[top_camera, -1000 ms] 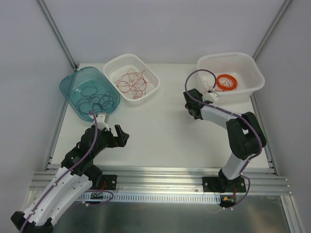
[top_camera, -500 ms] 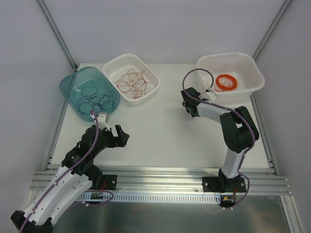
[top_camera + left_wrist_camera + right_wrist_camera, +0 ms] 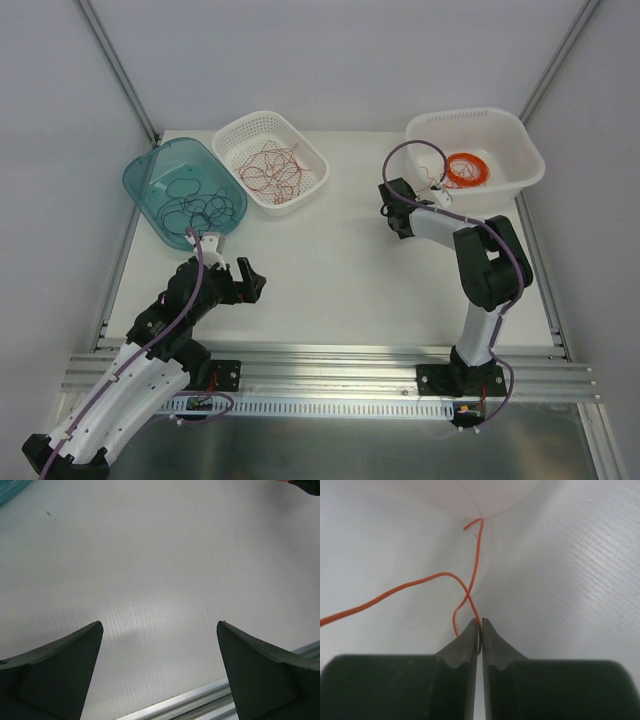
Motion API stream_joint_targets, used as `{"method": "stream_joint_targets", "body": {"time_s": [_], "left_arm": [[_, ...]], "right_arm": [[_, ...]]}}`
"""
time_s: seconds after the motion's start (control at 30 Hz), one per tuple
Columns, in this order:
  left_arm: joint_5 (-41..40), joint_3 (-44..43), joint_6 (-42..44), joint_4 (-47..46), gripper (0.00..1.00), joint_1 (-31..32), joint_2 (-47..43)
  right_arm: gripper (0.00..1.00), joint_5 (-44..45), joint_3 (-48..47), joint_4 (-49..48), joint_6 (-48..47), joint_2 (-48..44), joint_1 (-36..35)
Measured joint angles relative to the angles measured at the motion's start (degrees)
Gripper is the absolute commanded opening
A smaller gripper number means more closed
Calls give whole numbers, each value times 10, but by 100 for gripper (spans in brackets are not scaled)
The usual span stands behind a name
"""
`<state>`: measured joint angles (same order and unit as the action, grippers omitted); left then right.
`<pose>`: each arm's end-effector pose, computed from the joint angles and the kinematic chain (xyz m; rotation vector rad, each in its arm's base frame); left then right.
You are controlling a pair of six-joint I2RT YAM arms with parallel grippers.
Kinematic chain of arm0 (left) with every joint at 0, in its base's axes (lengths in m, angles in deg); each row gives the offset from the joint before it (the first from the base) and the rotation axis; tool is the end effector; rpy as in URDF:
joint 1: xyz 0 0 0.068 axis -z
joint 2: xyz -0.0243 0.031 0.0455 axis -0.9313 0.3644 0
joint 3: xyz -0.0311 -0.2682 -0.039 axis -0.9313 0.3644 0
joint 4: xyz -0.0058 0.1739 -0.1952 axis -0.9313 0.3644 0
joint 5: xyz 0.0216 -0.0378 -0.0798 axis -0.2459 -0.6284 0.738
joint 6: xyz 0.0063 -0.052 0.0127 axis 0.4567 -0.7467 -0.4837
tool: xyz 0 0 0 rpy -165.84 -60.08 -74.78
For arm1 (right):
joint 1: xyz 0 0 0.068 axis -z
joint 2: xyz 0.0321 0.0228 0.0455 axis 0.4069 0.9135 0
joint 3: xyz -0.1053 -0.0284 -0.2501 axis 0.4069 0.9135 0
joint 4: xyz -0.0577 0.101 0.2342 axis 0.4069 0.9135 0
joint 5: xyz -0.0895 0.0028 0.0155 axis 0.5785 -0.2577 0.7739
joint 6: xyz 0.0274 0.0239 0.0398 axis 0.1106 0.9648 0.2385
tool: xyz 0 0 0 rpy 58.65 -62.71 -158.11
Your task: Untangle the cables
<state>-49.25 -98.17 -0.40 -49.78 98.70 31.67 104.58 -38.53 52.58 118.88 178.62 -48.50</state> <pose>0.1072 -0.0584 0.2464 0.0297 1.9806 -0.5476 0.3583 0.1399 0.1654 0.8898 2.0716 -0.0502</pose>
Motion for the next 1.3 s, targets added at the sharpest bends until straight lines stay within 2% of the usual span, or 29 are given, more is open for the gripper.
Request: {"method": "stream_joint_targets", "body": {"time_s": [0.1, 0.5, 0.67, 0.77, 0.9, 1.0, 1.03, 1.13, 1.3], "left_arm": [[0, 0, 0, 0, 99, 0, 0], [0, 0, 1, 0, 99, 0, -2], [0, 0, 1, 0, 99, 0, -5], [0, 0, 1, 0, 99, 0, -5], [-2, 0, 1, 0, 99, 0, -8], [-7, 0, 2, 0, 99, 0, -17], [-11, 0, 2, 0, 99, 0, -20], [-17, 0, 3, 0, 99, 0, -25], [-20, 0, 3, 0, 99, 0, -27]], "right_arm": [[1, -1, 4, 2, -6, -10, 0], [1, -27, 14, 40, -77, -162, -2], [1, -54, -62, 65, -158, -217, 19], [1, -75, -123, 66, -200, -224, 55], [7, -103, -183, 50, -257, -212, 126], [28, -144, -238, 48, -278, -162, 183], [44, -158, -260, 48, -282, -135, 200], [70, -196, -305, 53, -296, -62, 242], [88, -240, -311, 99, -327, -21, 267]]}}
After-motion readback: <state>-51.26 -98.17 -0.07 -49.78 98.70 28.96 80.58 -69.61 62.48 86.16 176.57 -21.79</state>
